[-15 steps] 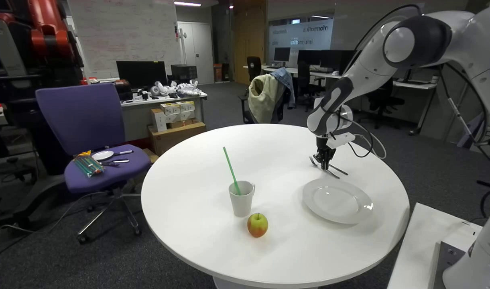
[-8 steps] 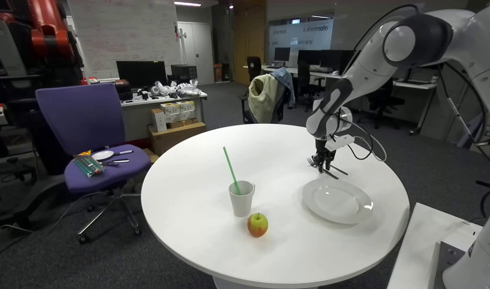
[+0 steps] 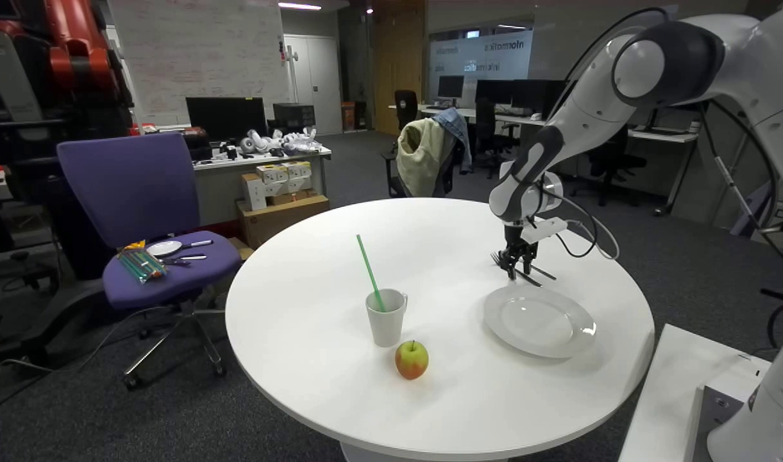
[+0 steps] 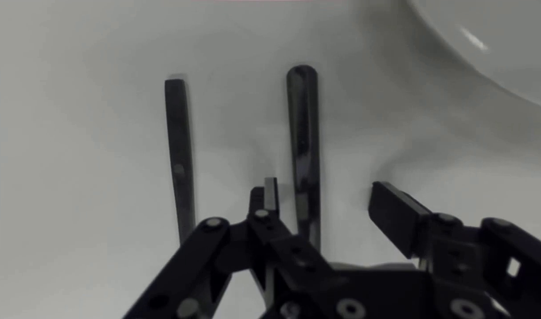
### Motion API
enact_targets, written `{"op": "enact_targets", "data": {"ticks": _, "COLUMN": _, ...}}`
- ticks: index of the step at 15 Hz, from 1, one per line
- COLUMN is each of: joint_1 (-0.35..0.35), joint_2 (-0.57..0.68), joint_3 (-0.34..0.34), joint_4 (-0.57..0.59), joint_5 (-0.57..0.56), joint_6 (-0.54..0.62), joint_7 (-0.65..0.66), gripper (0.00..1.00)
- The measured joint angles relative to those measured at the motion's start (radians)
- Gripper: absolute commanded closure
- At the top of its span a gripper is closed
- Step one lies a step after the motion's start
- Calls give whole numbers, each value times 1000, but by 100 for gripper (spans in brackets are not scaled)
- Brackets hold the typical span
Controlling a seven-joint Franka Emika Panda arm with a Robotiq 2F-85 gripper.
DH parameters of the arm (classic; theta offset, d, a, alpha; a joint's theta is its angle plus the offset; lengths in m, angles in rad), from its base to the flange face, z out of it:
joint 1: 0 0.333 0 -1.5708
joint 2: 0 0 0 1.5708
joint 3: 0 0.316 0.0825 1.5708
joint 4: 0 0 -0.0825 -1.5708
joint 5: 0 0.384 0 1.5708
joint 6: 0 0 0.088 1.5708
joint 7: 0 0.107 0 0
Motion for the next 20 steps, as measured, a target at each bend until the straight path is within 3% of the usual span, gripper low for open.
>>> {"op": "enact_targets", "data": {"ticks": 4, "joint_1": -12, "joint_2": -11, "joint_3": 24, "joint_4": 5, "joint_5": 3, "joint_6": -71, "joint_7": -81, "gripper": 99}}
{"op": "enact_targets", "data": {"ticks": 14, "joint_1": -21, "joint_2": -25, "joint_3": 33, "joint_4": -1, "joint_5": 21, "joint_6": -98, "joint_7": -124, "gripper": 96}}
{"op": "enact_targets", "data": {"ticks": 20, "joint_1": -87, "joint_2": -177, "joint_3": 22, "joint_4": -73, "joint_5": 65, "joint_6": -100, "joint_7": -193, "gripper": 96}}
